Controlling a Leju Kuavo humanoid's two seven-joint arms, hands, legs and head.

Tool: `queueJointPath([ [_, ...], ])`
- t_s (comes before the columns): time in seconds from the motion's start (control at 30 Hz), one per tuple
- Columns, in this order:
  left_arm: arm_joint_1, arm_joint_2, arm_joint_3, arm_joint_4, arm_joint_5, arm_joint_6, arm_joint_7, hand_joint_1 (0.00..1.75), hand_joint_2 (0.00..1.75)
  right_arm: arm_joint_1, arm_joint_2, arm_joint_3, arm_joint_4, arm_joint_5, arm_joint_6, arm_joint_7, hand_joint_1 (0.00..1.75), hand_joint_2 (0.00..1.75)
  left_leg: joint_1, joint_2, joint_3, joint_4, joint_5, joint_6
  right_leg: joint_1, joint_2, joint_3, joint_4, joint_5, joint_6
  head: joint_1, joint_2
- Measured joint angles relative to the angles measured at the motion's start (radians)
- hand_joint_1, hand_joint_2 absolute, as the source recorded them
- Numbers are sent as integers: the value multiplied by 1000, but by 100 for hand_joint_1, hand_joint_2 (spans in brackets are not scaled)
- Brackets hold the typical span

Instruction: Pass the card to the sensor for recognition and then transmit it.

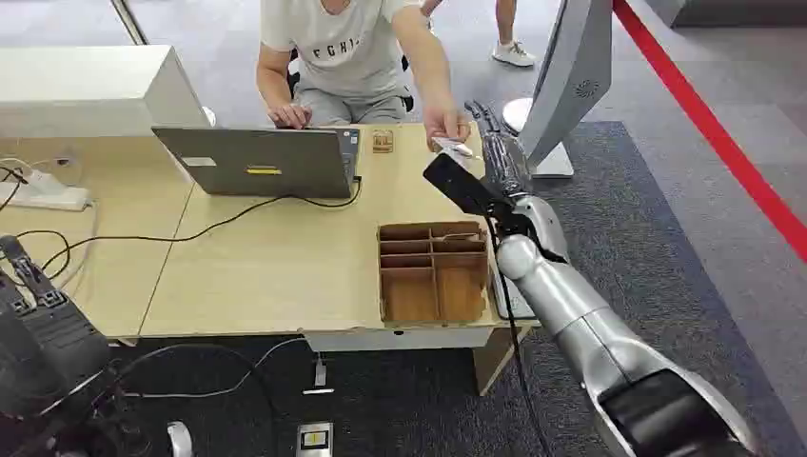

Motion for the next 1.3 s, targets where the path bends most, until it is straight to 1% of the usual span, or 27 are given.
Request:
queueJointPath([
  [0.2, 0, -3, 11, 0, 0, -13, 0, 0, 175, -30, 43, 27, 116, 7, -1, 0, 0, 175, 0, 0, 0, 0, 0, 0, 0, 0, 0, 0, 0, 0, 0, 0],
  [0.37, 0, -5, 21, 0, 0, -28, 0, 0, 175, -56, 64, 47, 186, 16, -2, 4, 0, 175, 0, 0, 0, 0, 0, 0, 0, 0, -1, 0, 0, 0, 0, 0],
  [0.4, 0, -5, 23, 0, 1, -31, 0, 0, 175, -57, 67, 48, 195, 16, -1, 8, 168, 175, 0, 0, 0, 0, 0, 0, 0, 0, 0, 0, 0, 0, 0, 0],
  [0.43, 0, -5, 25, 0, 3, -33, 0, 0, 175, -59, 68, 50, 203, 16, 0, 12, 175, 175, 0, 0, 0, 0, 0, 0, 0, 0, -1, 0, 0, 0, 0, 0],
  [0.67, 0, -7, 37, 2, 7, -43, 0, 0, 175, -69, 74, 58, 251, 20, 0, 25, 175, 175, 0, 0, 0, 0, 0, 0, 0, 0, -1, 0, 0, 0, 0, 0],
  [0.93, 1, -7, 48, 3, 7, -45, 0, 0, 175, -73, 74, 71, 286, 26, -8, 61, 175, 175, 0, 0, 0, 0, 0, 0, 0, 0, -1, 0, 0, 0, 0, 0],
  [1.3, 1, -9, 61, 3, 5, -45, 0, 0, 175, -74, 74, 76, 311, 24, -16, 64, 175, 175, 0, 0, 0, 0, 0, 0, 0, 0, -1, 0, 0, 0, 0, 0],
])
